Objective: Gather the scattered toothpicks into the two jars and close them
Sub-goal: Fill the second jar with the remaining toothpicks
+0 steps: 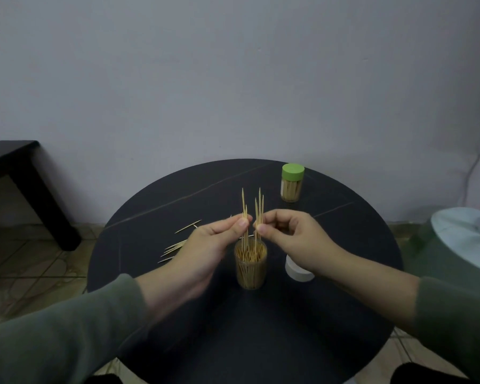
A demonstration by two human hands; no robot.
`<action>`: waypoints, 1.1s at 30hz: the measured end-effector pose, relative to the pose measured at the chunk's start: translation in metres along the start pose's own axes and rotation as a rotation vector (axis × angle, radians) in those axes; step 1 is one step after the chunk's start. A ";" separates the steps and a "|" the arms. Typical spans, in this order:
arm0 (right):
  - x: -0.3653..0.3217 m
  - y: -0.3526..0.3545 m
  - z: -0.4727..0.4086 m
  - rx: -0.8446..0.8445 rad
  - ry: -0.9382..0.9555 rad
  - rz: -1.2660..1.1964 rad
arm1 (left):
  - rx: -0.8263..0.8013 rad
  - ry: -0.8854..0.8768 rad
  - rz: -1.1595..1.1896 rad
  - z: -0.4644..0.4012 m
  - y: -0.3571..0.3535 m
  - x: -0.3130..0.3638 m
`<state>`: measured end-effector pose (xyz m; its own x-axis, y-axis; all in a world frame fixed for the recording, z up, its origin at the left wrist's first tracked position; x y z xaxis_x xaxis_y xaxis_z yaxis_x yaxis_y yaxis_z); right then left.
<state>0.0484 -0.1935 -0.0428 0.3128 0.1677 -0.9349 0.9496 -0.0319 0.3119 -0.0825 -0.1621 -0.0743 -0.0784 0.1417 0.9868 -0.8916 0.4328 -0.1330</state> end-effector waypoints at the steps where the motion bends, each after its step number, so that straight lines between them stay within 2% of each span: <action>1: 0.002 -0.002 0.001 -0.018 0.001 0.023 | -0.008 0.001 0.001 0.001 0.000 -0.002; 4: 0.006 -0.007 0.004 -0.049 0.034 0.068 | -0.027 -0.004 -0.004 0.002 -0.001 -0.005; 11: 0.008 -0.002 0.001 0.002 0.048 0.177 | -0.047 -0.014 0.025 0.003 -0.002 -0.013; 14: 0.003 0.000 0.000 -0.011 0.113 0.261 | -0.080 -0.044 -0.004 0.003 -0.006 -0.010; 21: 0.001 0.007 0.002 -0.029 0.206 0.504 | -0.128 -0.194 -0.160 0.003 0.004 0.004; 24: 0.002 0.004 0.003 -0.081 0.178 0.579 | -0.142 -0.311 -0.278 0.005 0.006 0.016; 26: 0.007 0.001 0.003 -0.139 0.119 0.645 | -0.113 -0.424 -0.447 0.008 0.006 0.028; 28: 0.014 -0.004 0.003 -0.201 0.054 0.693 | -0.111 -0.665 -0.832 0.019 -0.002 0.044; 30: 0.018 -0.007 0.004 -0.224 0.033 0.716 | -0.191 -0.878 -1.189 0.029 -0.019 0.045; 31: 0.017 -0.009 0.004 -0.227 0.042 0.718 | -0.216 -0.919 -1.310 0.032 -0.025 0.042; 33: 0.012 -0.013 0.005 -0.230 0.069 0.707 | -0.223 -0.895 -1.429 0.031 -0.032 0.035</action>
<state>0.0403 -0.1959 -0.0593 0.8379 0.2454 -0.4875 0.4913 0.0501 0.8696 -0.0705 -0.1982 -0.0328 0.3938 -0.9178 0.0513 -0.3996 -0.1207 0.9087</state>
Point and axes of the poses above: each hand's wrist, its own z-axis away from the middle knuckle, its own y-axis out of the back of the hand, x = y × z, the point moved 9 cm from there along -z, towards the middle knuckle
